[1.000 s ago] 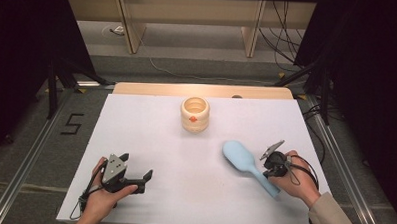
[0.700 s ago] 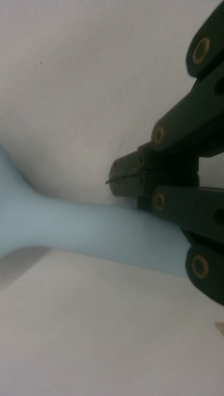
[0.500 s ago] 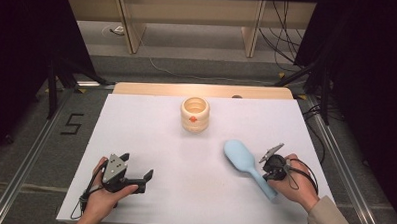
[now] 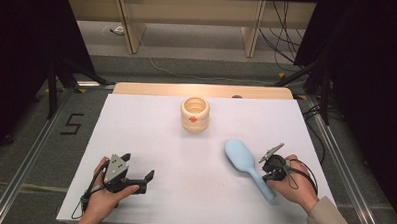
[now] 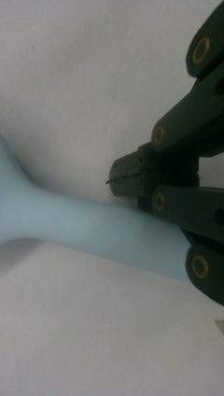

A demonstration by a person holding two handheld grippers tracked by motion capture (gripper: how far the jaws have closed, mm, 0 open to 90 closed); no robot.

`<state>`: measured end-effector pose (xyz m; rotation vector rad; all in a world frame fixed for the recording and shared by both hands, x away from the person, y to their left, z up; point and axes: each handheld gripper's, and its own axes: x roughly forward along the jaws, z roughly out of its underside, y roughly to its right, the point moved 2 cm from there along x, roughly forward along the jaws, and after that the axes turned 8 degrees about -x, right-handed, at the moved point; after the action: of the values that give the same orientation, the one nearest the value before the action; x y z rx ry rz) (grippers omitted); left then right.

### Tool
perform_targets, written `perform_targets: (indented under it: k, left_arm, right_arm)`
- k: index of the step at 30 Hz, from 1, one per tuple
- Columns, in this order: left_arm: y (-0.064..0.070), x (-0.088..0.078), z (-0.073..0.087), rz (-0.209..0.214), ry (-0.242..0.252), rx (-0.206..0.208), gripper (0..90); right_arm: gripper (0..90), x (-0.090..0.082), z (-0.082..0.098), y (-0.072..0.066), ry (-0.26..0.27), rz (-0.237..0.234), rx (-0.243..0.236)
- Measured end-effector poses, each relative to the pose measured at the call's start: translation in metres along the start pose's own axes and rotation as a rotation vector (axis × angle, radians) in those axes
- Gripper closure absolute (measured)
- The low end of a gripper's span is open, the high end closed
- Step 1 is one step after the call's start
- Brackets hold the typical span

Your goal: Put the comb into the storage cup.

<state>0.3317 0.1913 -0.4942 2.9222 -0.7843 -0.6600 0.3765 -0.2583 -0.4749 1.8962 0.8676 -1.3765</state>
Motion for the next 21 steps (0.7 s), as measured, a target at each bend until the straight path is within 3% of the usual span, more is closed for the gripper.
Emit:
perform_targets:
  k: [13, 16, 21]
  left_arm:
    - [-0.001, 0.0, 0.0, -0.002, 0.001, -0.001, 0.0]
    - [-0.001, 0.0, 0.0, -0.004, 0.002, -0.002, 0.0]
    - [-0.001, 0.0, 0.0, -0.003, 0.0, -0.003, 0.0]
  right_arm:
    - [89.4, -0.005, -0.001, 0.005, 0.021, -0.008, 0.056]
    - [84.7, -0.015, -0.005, 0.008, 0.058, 0.009, 0.076]
    - [73.6, -0.026, -0.012, 0.009, 0.086, -0.015, 0.099]
